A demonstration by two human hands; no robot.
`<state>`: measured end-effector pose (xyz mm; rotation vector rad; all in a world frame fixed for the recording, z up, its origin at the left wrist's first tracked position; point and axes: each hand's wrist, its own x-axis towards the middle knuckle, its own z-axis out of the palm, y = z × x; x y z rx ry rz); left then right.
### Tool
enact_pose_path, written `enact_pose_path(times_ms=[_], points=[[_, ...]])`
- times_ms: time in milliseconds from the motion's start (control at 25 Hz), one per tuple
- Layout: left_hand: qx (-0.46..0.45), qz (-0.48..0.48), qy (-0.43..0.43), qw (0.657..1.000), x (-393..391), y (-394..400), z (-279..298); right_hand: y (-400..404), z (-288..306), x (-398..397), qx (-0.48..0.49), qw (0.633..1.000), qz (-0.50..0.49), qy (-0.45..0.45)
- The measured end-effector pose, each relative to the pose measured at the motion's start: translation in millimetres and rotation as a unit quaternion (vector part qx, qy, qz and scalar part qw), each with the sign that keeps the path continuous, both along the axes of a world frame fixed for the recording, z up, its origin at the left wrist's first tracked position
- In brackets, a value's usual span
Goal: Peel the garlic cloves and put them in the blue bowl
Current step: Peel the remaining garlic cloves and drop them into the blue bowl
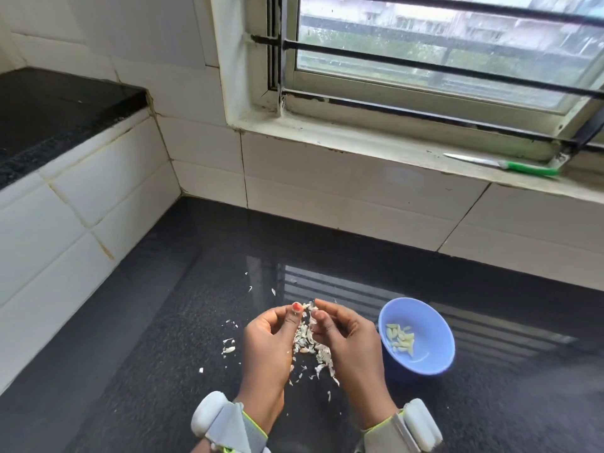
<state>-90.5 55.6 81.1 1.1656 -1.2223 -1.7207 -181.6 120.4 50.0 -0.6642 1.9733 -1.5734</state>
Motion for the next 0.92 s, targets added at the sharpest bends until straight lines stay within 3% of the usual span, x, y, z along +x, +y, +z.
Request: enact_pose_path(times_ms=[80,240,320,560,760,920], points=[[-0.058,-0.007,-0.056,0.997,2,-3,-9,-1,11,1,-0.06,0.996,0.012,-0.065],[-0.189,-0.011,-0.143,0.971,4,-7,-15,-5,18,5,-0.067,0.996,0.037,-0.05],[-0.181,-0.013,-0.132,0.975,3,-6,-14,-6,16,4,-0.054,0.998,0.028,-0.025],[-0.028,-0.041,-0.026,0.998,-2,2,-8,-7,13,7,-0.078,0.997,0.011,-0.027],[-0.086,-0.096,-0.035,0.991,3,3,5,-2,15,1,-0.089,0.996,-0.025,-0.01],[-0.134,-0.082,-0.066,0.985,5,1,5,-1,18,0,-0.079,0.995,-0.032,0.06]])
